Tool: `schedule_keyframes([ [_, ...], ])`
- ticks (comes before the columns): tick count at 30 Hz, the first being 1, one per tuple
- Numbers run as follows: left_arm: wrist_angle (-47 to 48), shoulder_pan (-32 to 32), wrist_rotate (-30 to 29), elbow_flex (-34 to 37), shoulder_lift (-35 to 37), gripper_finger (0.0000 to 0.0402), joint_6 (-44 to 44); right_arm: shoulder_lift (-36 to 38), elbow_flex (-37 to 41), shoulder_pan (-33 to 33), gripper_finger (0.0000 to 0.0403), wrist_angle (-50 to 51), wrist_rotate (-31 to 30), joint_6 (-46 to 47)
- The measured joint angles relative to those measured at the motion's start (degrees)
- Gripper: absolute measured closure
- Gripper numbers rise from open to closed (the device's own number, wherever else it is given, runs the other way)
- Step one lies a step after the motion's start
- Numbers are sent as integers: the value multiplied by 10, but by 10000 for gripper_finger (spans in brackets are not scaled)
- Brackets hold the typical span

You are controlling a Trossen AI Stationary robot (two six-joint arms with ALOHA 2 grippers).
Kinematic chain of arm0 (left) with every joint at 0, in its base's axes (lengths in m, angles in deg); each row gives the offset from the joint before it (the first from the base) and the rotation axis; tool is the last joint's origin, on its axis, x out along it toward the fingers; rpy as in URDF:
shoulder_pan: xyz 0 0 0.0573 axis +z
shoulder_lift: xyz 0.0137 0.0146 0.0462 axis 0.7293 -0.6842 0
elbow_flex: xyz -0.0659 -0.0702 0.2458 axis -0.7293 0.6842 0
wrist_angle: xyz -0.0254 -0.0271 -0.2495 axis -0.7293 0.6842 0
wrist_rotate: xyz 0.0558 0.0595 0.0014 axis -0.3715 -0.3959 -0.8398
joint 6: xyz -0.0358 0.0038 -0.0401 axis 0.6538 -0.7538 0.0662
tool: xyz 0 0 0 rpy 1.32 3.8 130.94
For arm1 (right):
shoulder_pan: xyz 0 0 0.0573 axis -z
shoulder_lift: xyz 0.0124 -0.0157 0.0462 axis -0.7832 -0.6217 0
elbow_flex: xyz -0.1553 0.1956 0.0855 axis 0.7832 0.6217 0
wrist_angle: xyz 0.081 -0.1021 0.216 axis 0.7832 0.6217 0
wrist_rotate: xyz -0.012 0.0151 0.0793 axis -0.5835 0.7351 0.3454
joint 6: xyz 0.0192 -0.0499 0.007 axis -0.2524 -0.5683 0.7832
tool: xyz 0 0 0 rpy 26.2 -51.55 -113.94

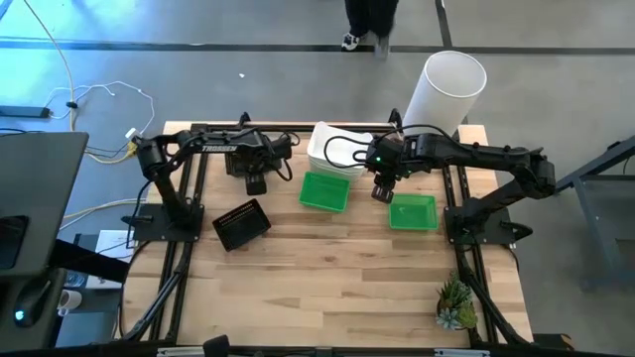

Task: Stack baskets by color
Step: Stack the top black bin on the black bins

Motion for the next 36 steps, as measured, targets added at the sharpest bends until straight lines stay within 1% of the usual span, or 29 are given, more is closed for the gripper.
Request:
schedule_keyframes([
  [3, -5, 8, 0, 0, -9, 222, 19, 0, 0, 0, 281, 0, 0, 0],
  [6, -7, 16, 3, 0, -13, 244, 32, 0, 0, 0, 281, 0, 1, 0],
  [11, -9, 25, 22, 0, -13, 314, 53, 0, 0, 0, 281, 0, 2, 0],
  [15, -8, 25, 24, 0, -13, 380, 64, 0, 0, 0, 281, 0, 2, 0],
  [16, -8, 24, 24, 0, -13, 390, 67, 0, 0, 0, 281, 0, 2, 0],
  [18, -6, 24, 28, 0, -13, 395, 80, 0, 0, 0, 281, 0, 2, 0],
  [21, 1, 24, 50, 0, -13, 394, 86, 0, 0, 0, 281, 0, 2, 0],
  [27, 38, 13, 48, -1, 0, 399, 129, 0, 0, 0, 281, 0, 2, 0],
  [30, 61, 2, 48, -1, 23, 400, 163, 0, 0, 0, 281, 0, 2, 0],
  [36, 116, -37, 51, -1, 95, 401, 244, 0, 0, 0, 281, -1, 2, 0],
])
